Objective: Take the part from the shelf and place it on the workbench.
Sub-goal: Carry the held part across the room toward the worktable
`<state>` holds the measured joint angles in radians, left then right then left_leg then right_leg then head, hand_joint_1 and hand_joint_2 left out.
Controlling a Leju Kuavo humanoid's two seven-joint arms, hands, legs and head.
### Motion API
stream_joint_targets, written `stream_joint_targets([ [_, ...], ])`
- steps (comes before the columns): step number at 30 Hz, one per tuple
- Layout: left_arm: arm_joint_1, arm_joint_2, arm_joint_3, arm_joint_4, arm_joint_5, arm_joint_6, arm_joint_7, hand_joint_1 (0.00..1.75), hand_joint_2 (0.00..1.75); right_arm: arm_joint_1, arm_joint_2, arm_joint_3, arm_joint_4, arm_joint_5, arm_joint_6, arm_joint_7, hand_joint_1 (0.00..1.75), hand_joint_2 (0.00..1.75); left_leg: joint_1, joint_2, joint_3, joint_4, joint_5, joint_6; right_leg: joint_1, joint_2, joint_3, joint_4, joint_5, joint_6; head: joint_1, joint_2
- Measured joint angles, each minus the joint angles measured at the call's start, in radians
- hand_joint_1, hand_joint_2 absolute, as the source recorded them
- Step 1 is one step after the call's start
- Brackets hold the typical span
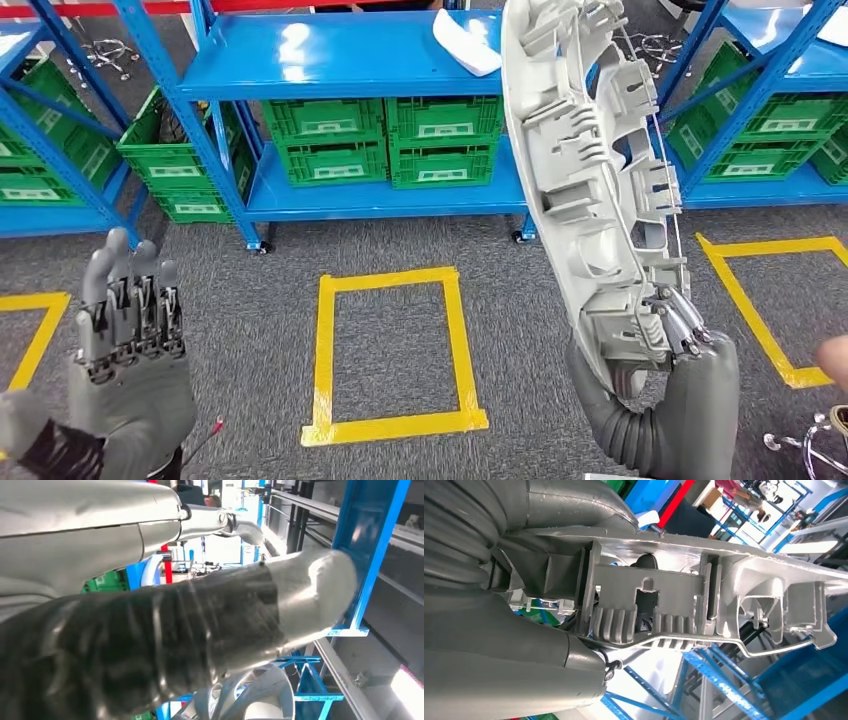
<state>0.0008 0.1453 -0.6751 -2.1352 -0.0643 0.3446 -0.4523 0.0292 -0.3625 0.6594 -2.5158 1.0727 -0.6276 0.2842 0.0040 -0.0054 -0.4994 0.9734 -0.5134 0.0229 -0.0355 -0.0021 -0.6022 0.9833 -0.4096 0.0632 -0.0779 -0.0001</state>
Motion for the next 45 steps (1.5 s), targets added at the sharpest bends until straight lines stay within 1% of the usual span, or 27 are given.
stream_joint_targets([
  [2,0.000,0.000,0.000,0.000,0.000,0.000,0.000,0.00,0.00,0.000,0.000,0.000,0.000,0.000,0.000,0.000,1.75,1.75,0.001,0.002,-0.007,-0.004,0.015,0.021,0.000,0.000,-0.017,0.024,-0.026,0.007,0.008,0.000],
  [3,0.000,0.000,0.000,0.000,0.000,0.000,0.000,0.00,0.00,0.000,0.000,0.000,0.000,0.000,0.000,0.000,1.75,1.75,0.000,0.003,-0.013,-0.006,0.023,0.030,0.001,0.000,-0.034,0.064,-0.060,0.007,0.015,0.000],
  [5,0.000,0.000,0.000,0.000,0.000,0.000,0.000,0.00,0.00,0.000,0.000,-0.001,0.000,-0.001,0.000,0.000,1.75,1.75,-0.007,0.004,-0.034,-0.003,0.038,0.041,0.007,0.000,-0.076,0.196,-0.145,0.004,0.030,0.000],
  [7,0.000,0.000,0.000,0.001,0.000,0.000,0.000,0.00,0.00,0.001,0.000,-0.001,0.000,-0.002,0.000,0.000,1.75,1.75,-0.018,0.004,-0.058,0.001,0.052,0.048,0.014,0.000,-0.097,0.298,-0.190,-0.003,0.042,0.000],
  [8,0.001,0.000,0.000,0.001,0.000,0.000,0.000,0.00,0.00,0.001,0.000,-0.001,0.000,-0.003,0.000,0.000,1.75,1.75,-0.024,0.003,-0.070,0.005,0.058,0.051,0.018,0.000,-0.083,0.298,-0.185,-0.009,0.045,0.000],
  [9,0.001,0.000,0.000,0.002,0.000,0.000,0.000,0.00,0.00,0.001,0.000,-0.001,0.000,-0.003,0.000,0.001,1.75,1.75,-0.030,0.003,-0.081,0.008,0.064,0.053,0.024,0.000,-0.051,0.261,-0.166,-0.018,0.048,0.000],
  [12,0.001,0.000,0.000,0.002,-0.001,0.000,-0.001,0.00,0.00,0.000,0.000,-0.002,0.000,-0.003,0.001,0.001,1.75,1.75,-0.041,0.003,-0.106,0.018,0.079,0.054,0.043,-0.002,0.080,0.060,-0.118,-0.054,0.050,0.000],
  [13,0.000,0.000,0.000,0.002,-0.001,0.000,-0.002,0.00,0.00,0.000,0.000,-0.003,0.000,-0.004,0.001,0.001,1.75,1.75,-0.041,0.005,-0.110,0.020,0.084,0.051,0.048,-0.003,0.102,0.021,-0.116,-0.061,0.048,0.000],
  [15,0.000,0.000,0.000,0.002,-0.001,0.001,-0.002,0.00,0.00,0.000,0.000,-0.004,0.000,-0.004,0.001,0.001,1.75,1.75,-0.038,0.008,-0.116,0.021,0.095,0.042,0.053,-0.004,0.105,0.000,-0.108,-0.063,0.049,0.000],
  [17,0.001,0.000,0.000,0.002,-0.001,0.001,-0.003,0.00,0.00,-0.001,0.000,-0.005,0.000,-0.004,0.001,0.001,1.75,1.75,-0.036,0.007,-0.124,0.029,0.089,0.029,0.048,-0.006,0.102,-0.013,-0.095,-0.067,0.053,0.000],
  [19,0.001,0.000,0.000,0.002,-0.001,0.001,-0.003,0.00,0.00,-0.001,0.001,-0.006,0.000,-0.004,0.002,0.001,1.75,1.75,-0.029,0.004,-0.150,0.092,0.027,0.008,0.038,-0.008,0.099,-0.022,-0.078,-0.072,0.047,0.000],
  [21,0.002,0.000,0.000,0.003,-0.001,0.002,-0.003,0.00,0.00,-0.002,0.001,-0.006,0.000,-0.004,0.002,0.001,1.75,1.75,-0.013,0.003,-0.189,0.213,-0.056,-0.013,0.033,-0.008,0.081,-0.021,-0.062,-0.072,0.036,0.000],
  [22,0.002,0.000,0.000,0.003,-0.001,0.002,-0.003,0.00,0.00,-0.001,0.001,-0.006,0.000,-0.004,0.002,0.001,1.75,1.75,-0.006,0.003,-0.201,0.264,-0.078,-0.021,0.030,-0.008,0.069,-0.019,-0.054,-0.068,0.031,0.000],
  [23,0.002,0.000,0.000,0.003,-0.001,0.003,-0.003,0.00,0.00,-0.001,0.002,-0.006,0.000,-0.005,0.002,0.001,1.75,1.75,0.000,0.003,-0.198,0.286,-0.080,-0.026,0.026,-0.008,0.058,-0.016,-0.048,-0.064,0.028,0.000],
  [24,0.002,0.000,0.000,0.003,-0.001,0.003,-0.003,0.00,0.00,-0.001,0.002,-0.006,0.000,-0.005,0.002,0.001,1.75,1.75,0.005,0.004,-0.178,0.271,-0.065,-0.030,0.021,-0.008,0.048,-0.013,-0.042,-0.060,0.025,0.000],
  [26,0.002,0.000,0.000,0.003,-0.001,0.003,-0.003,0.00,0.00,0.000,0.002,-0.006,0.000,-0.006,0.002,0.001,1.75,1.75,0.012,0.004,-0.092,0.151,-0.019,-0.035,0.014,-0.008,0.033,-0.004,-0.035,-0.050,0.018,0.000],
  [28,0.001,0.000,0.000,0.003,-0.002,0.003,-0.003,0.00,0.00,0.000,0.002,-0.006,0.000,-0.006,0.002,0.001,1.75,1.75,0.013,0.002,-0.012,0.038,0.000,-0.031,0.011,-0.007,0.022,0.002,-0.027,-0.038,0.011,0.000],
  [29,0.001,0.000,0.000,0.003,-0.002,0.003,-0.003,0.00,0.00,0.000,0.002,-0.006,0.000,-0.006,0.002,0.001,1.75,1.75,0.011,0.001,0.000,0.014,-0.001,-0.026,0.011,-0.007,0.019,0.003,-0.022,-0.031,0.009,0.000],
  [33,0.001,0.000,0.001,0.002,-0.005,0.003,-0.003,0.00,0.00,0.001,0.002,-0.006,0.000,-0.008,0.002,0.001,1.75,1.75,0.007,0.001,-0.014,0.004,0.016,0.007,0.007,-0.004,0.004,0.007,-0.012,-0.003,0.013,0.000],
  [35,0.000,0.000,0.001,0.002,-0.006,0.003,-0.004,0.00,0.00,0.002,0.002,-0.007,0.000,-0.008,0.002,0.001,1.75,1.75,0.009,0.003,-0.025,-0.003,0.033,0.025,0.006,-0.003,-0.026,0.071,-0.071,0.002,0.025,0.000],
  [37,0.001,0.000,0.001,0.002,-0.007,0.003,-0.004,0.00,0.00,0.002,0.002,-0.007,0.000,-0.008,0.002,0.000,1.75,1.75,0.005,0.004,-0.046,-0.002,0.049,0.033,0.009,-0.003,-0.068,0.207,-0.161,0.001,0.041,0.000],
  [38,0.001,0.000,0.001,0.003,-0.007,0.003,-0.004,0.00,0.00,0.002,0.002,-0.007,0.000,-0.009,0.002,0.000,1.75,1.75,0.002,0.004,-0.059,-0.001,0.057,0.034,0.010,-0.003,-0.082,0.267,-0.189,0.000,0.048,0.000],
  [39,0.002,0.000,0.001,0.003,-0.007,0.003,-0.004,0.00,0.00,0.002,0.002,-0.007,0.000,-0.009,0.002,0.001,1.75,1.75,-0.002,0.004,-0.070,0.001,0.065,0.035,0.011,-0.003,-0.083,0.299,-0.197,-0.002,0.053,0.000],
  [40,0.002,0.000,0.001,0.003,-0.007,0.003,-0.004,0.00,0.00,0.003,0.002,-0.007,0.000,-0.009,0.002,0.001,1.75,1.75,-0.005,0.004,-0.082,0.003,0.072,0.035,0.014,-0.003,-0.064,0.288,-0.184,-0.006,0.057,0.000],
  [42,0.002,0.000,0.001,0.003,-0.008,0.003,-0.005,0.00,0.00,0.002,0.002,-0.007,0.000,-0.009,0.002,0.001,1.75,1.75,-0.010,0.003,-0.102,0.010,0.085,0.033,0.021,-0.003,0.021,0.168,-0.135,-0.020,0.063,0.000],
  [43,0.002,0.000,0.001,0.003,-0.008,0.003,-0.005,0.00,0.00,0.002,0.002,-0.007,0.000,-0.009,0.002,0.001,1.75,1.75,-0.013,0.003,-0.112,0.013,0.090,0.031,0.024,-0.003,0.072,0.091,-0.121,-0.028,0.065,0.000],
  [45,0.001,0.000,0.001,0.002,-0.008,0.003,-0.006,0.00,0.00,0.002,0.002,-0.007,0.000,-0.009,0.002,0.001,1.75,1.75,-0.015,0.003,-0.124,0.018,0.102,0.023,0.031,-0.003,0.123,0.006,-0.118,-0.036,0.067,0.000],
])
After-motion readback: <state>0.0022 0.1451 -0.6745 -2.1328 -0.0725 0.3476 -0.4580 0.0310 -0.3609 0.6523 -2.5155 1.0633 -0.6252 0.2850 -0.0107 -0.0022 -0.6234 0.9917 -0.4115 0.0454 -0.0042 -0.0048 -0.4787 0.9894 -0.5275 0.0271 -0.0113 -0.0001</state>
